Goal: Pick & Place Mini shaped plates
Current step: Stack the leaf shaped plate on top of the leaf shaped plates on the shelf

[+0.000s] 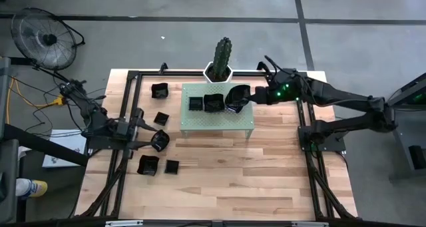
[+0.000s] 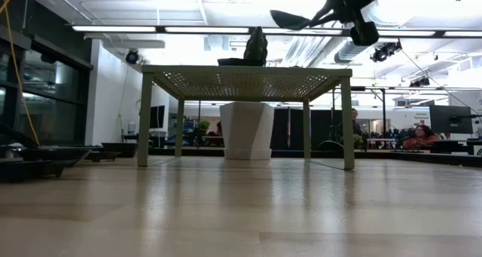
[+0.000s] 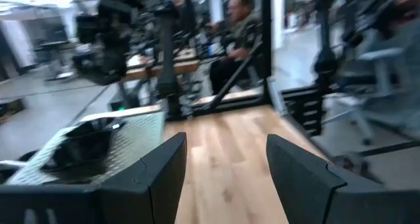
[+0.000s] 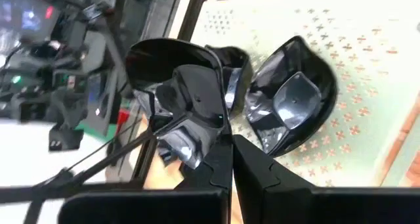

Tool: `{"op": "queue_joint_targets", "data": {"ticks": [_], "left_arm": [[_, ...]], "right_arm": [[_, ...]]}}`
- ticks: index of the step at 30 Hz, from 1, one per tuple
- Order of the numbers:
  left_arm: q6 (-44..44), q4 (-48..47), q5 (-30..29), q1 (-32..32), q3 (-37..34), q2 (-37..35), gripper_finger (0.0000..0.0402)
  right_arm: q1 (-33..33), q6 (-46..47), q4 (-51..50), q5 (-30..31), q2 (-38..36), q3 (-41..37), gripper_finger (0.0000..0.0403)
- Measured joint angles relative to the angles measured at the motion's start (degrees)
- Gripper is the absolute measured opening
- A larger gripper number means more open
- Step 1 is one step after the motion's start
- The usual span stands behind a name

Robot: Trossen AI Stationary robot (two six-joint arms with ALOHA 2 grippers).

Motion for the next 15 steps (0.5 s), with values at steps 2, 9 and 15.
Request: {"op": "queue_joint_targets", "data": {"ticks": [2,9,15], "left_arm": [[-0.1,0.1,2.5,0.0,-0.5,-2.0,0.0206],[1.9,0.1,5.5,0.0,-0.8,-6.5,0.0206],[2.9,-0.9,5.8,0.0,-0.8,-7.7,0.0206]], "right_arm": [[-1.4,-0.7,0.2,-2.4,0.2,0.0,0.0],[-4.1,-5.5,-4.7,-3.5,3.8,6.4,0.0],[-7.5,-14.3,-21.8,-8.5,13.4,20.0,0.0]]}}
